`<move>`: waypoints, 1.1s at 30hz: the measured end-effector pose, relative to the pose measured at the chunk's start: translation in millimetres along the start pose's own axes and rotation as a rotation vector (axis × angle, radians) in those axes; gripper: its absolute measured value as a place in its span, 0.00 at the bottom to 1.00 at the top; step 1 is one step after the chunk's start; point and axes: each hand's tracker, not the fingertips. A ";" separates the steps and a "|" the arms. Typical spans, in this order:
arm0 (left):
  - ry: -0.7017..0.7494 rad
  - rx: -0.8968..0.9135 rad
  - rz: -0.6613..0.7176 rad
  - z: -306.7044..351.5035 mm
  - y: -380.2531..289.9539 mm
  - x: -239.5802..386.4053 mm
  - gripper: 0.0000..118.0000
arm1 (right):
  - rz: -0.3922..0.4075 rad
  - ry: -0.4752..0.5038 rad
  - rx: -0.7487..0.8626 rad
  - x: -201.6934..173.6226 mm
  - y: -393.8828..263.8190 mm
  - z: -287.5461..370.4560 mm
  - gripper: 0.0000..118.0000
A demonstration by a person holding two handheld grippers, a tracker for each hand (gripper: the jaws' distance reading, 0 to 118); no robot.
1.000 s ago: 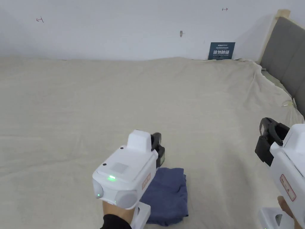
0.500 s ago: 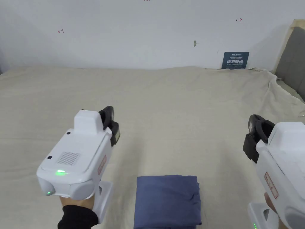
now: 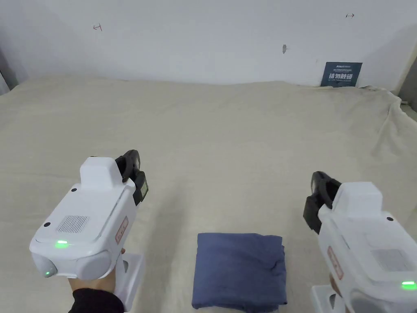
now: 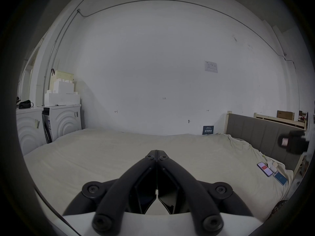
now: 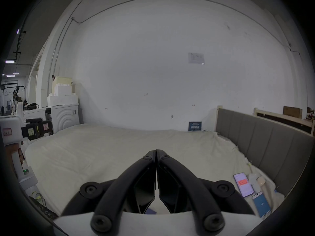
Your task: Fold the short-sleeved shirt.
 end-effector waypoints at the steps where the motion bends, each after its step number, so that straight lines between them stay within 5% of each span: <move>1: 0.002 -0.003 -0.001 -0.4 -1.8 -0.2 0.00 | 0.003 0.007 -0.015 -4.2 -8.3 -5.8 0.00; 17: -0.024 -0.100 0.014 -10.8 -32.5 -10.4 0.00 | 0.011 0.087 -0.442 -71.7 -158.9 -64.4 0.00; 24: -0.102 -0.274 0.103 -20.8 -66.0 -5.5 0.00 | 0.003 0.075 -0.483 -55.5 -192.5 -83.5 0.00; 28: -0.184 -0.468 0.244 -37.3 -91.6 0.5 0.23 | 0.034 0.080 -0.476 -51.9 -198.6 -84.2 0.00; 30: -0.229 -0.599 0.330 -50.0 -106.5 2.6 0.58 | 0.018 0.080 -0.478 -49.5 -200.1 -84.1 0.00; 33: -0.298 -0.778 0.475 -70.1 -134.1 4.6 0.87 | 0.015 0.085 -0.482 -47.6 -200.3 -84.7 0.00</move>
